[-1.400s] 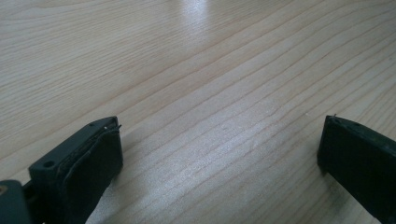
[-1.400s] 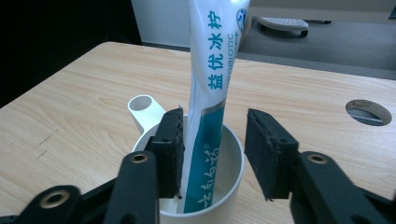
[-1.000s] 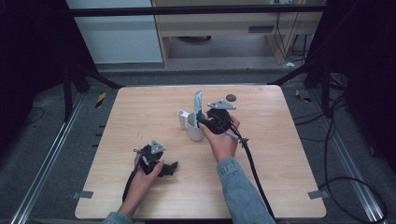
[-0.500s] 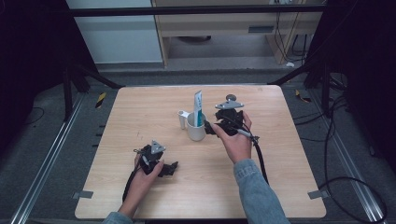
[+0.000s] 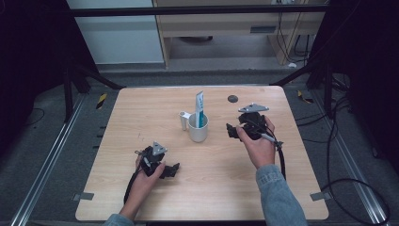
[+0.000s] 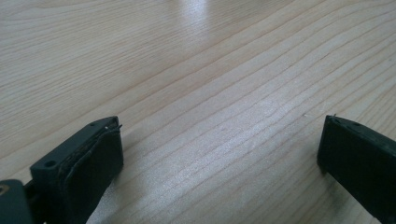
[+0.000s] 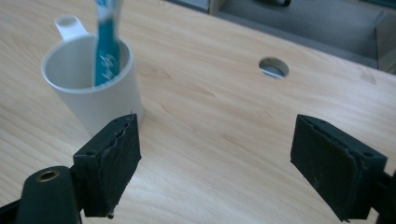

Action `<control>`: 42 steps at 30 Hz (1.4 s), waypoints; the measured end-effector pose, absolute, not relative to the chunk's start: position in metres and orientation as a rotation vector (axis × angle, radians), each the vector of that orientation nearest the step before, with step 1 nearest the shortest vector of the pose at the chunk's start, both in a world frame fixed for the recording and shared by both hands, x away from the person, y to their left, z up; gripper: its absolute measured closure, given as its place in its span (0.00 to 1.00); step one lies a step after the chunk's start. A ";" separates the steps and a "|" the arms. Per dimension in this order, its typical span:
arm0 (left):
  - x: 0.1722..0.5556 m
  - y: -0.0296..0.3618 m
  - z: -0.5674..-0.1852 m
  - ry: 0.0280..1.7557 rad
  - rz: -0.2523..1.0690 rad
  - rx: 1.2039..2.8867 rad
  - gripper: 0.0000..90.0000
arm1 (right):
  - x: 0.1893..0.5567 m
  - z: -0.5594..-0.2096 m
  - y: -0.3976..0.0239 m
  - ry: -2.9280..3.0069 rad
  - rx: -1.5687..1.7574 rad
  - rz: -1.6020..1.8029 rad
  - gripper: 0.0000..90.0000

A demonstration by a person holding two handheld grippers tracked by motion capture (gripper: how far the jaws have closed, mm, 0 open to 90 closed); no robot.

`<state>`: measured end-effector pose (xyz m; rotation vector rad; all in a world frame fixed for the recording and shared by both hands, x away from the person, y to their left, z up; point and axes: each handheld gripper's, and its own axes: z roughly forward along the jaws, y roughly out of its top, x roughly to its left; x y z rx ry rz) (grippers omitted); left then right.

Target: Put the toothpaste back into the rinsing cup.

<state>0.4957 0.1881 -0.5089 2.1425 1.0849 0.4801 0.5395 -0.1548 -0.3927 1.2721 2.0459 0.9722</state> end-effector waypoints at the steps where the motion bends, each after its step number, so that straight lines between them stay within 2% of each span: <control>1: 0.496 0.188 -0.509 1.085 0.480 2.142 0.00 | 0.539 -0.395 -0.158 2.045 1.278 0.969 0.17; 25: 0.495 0.187 -0.509 1.088 0.480 2.141 0.00 | 0.528 -0.467 -0.218 2.090 1.416 0.850 0.16; 42: 0.495 0.187 -0.509 1.088 0.480 2.141 0.00 | 0.536 -0.498 -0.222 2.071 1.503 0.854 0.13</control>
